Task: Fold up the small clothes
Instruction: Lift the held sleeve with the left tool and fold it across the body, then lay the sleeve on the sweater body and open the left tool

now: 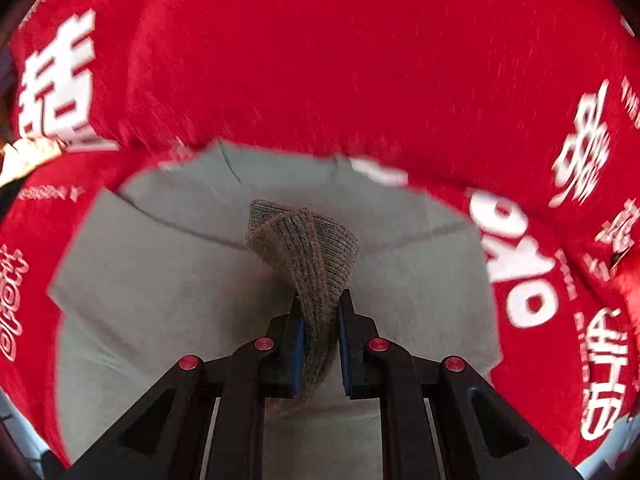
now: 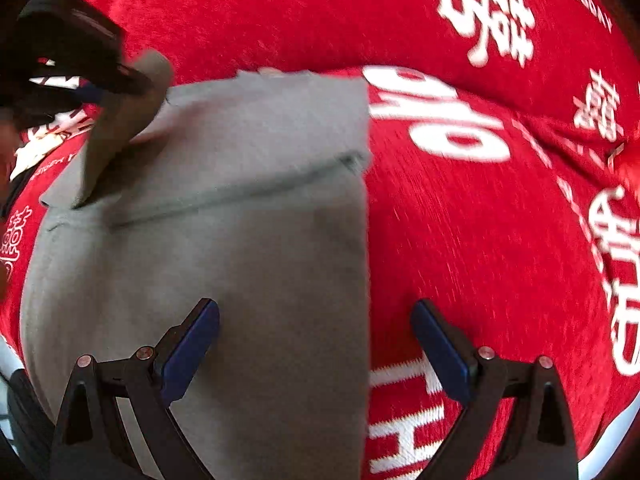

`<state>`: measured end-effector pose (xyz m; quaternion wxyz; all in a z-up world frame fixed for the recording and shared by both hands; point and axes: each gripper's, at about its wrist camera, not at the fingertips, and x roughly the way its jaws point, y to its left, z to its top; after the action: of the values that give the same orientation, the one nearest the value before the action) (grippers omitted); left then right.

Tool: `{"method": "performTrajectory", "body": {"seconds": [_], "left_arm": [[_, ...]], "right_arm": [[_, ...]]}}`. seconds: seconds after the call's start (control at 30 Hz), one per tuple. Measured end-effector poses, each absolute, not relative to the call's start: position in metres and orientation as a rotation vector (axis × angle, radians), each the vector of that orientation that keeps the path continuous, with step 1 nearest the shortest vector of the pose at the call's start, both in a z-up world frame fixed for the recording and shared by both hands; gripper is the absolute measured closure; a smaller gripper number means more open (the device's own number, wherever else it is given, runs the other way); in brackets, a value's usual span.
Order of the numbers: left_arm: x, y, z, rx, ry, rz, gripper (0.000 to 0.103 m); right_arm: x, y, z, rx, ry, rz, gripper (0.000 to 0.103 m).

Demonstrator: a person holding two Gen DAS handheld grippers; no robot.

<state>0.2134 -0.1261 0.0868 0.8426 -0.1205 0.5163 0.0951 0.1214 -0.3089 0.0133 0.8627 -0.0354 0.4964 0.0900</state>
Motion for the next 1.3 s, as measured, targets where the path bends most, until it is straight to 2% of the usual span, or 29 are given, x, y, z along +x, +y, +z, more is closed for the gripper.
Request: {"method": "performTrajectory", "body": {"seconds": [0.13,0.33,0.37,0.4,0.43,0.47,0.63,0.83,0.9,1.07,1.17,1.2,1.3], "left_arm": [[0.220,-0.147,0.056,-0.204,1.150,0.232,0.088],[0.223,-0.153,0.060,-0.196,1.163,0.182,0.085],[0.227,-0.153,0.056,-0.207,1.206,0.158,0.060],[0.229,-0.153,0.052,-0.219,1.235,0.129,0.021],[0.229,-0.155,0.051,-0.233,1.257,0.089,0.010],[0.227,-0.154,0.054,-0.236,1.242,0.101,0.007],[0.207,-0.136,0.079,-0.359,1.202,0.044,0.007],[0.141,-0.072,0.121,-0.502,1.051,-0.084,0.007],[0.123,-0.045,0.115,-0.501,1.021,0.017,0.007],[0.114,0.002,0.065,-0.535,1.081,0.276,0.007],[0.111,0.004,0.050,-0.439,1.038,0.366,0.007],[0.109,-0.002,0.046,-0.360,1.007,0.376,0.001],[0.100,-0.015,0.043,-0.315,0.935,0.390,0.000]], "right_arm": [[0.117,-0.315,0.016,-0.090,1.013,0.200,0.005],[0.115,-0.323,0.014,-0.058,0.992,0.195,0.005],[0.115,-0.322,0.013,-0.066,0.988,0.192,0.005],[0.113,-0.321,0.013,-0.073,0.984,0.190,0.005],[0.112,-0.320,0.013,-0.078,0.980,0.190,0.005],[0.112,-0.320,0.012,-0.079,0.977,0.192,0.005],[0.107,-0.322,0.011,-0.090,0.968,0.206,0.005],[0.101,-0.330,0.016,-0.013,0.969,0.217,0.005],[0.103,-0.330,0.021,0.030,0.962,0.227,0.005],[0.115,-0.302,0.041,0.001,0.908,0.267,0.005],[0.134,-0.271,0.056,-0.030,0.878,0.315,0.005],[0.144,-0.262,0.060,-0.004,0.885,0.356,0.005],[0.179,-0.238,0.061,0.040,0.923,0.385,0.008]]}}
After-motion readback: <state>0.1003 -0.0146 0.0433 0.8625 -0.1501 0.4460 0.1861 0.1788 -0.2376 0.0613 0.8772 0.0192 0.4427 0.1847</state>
